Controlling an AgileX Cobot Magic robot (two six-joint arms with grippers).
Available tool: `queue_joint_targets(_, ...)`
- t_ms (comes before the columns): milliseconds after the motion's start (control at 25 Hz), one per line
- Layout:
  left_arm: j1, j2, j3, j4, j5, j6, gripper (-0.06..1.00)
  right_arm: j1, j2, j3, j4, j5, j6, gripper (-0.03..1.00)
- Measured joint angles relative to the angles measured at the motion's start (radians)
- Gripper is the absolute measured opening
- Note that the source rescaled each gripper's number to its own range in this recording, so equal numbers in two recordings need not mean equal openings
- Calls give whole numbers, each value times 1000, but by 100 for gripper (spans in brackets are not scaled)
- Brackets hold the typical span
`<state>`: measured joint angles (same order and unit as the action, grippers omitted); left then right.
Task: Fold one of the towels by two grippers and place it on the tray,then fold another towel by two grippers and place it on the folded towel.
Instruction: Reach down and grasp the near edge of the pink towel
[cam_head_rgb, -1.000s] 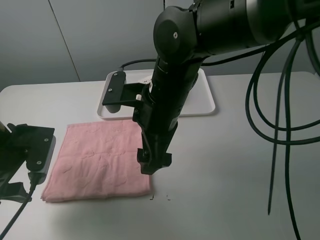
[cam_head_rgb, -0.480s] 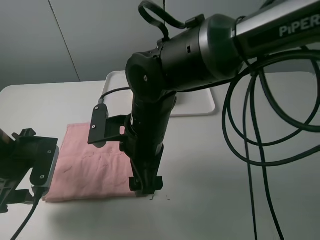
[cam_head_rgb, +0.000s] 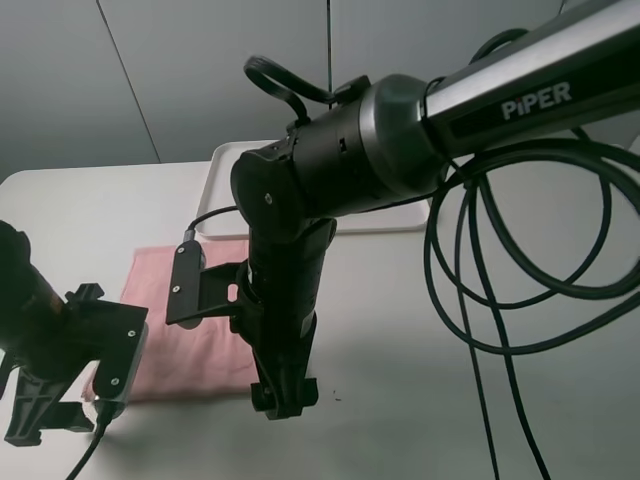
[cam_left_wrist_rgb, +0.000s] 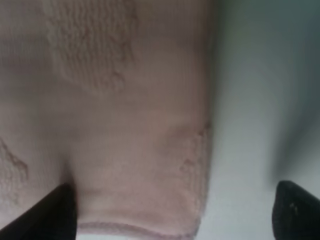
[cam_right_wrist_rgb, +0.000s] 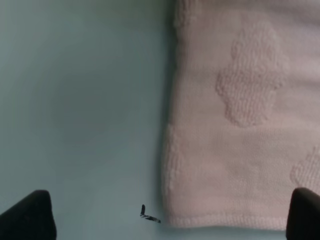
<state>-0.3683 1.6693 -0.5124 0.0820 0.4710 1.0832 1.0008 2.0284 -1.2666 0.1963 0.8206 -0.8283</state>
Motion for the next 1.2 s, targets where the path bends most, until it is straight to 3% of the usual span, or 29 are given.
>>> queue_joint_targets(240,0,4,0,56,-2,-30,100,4,0,0,0,-6,-3,100)
queue_joint_targets(880,0,50,-4,58,-25,-36,100,4,84,4,0,-6,-15,100)
queue_joint_targets(1200,0,51,-4,56,-26,-45,100,17,110,7,-75,-46,97,100)
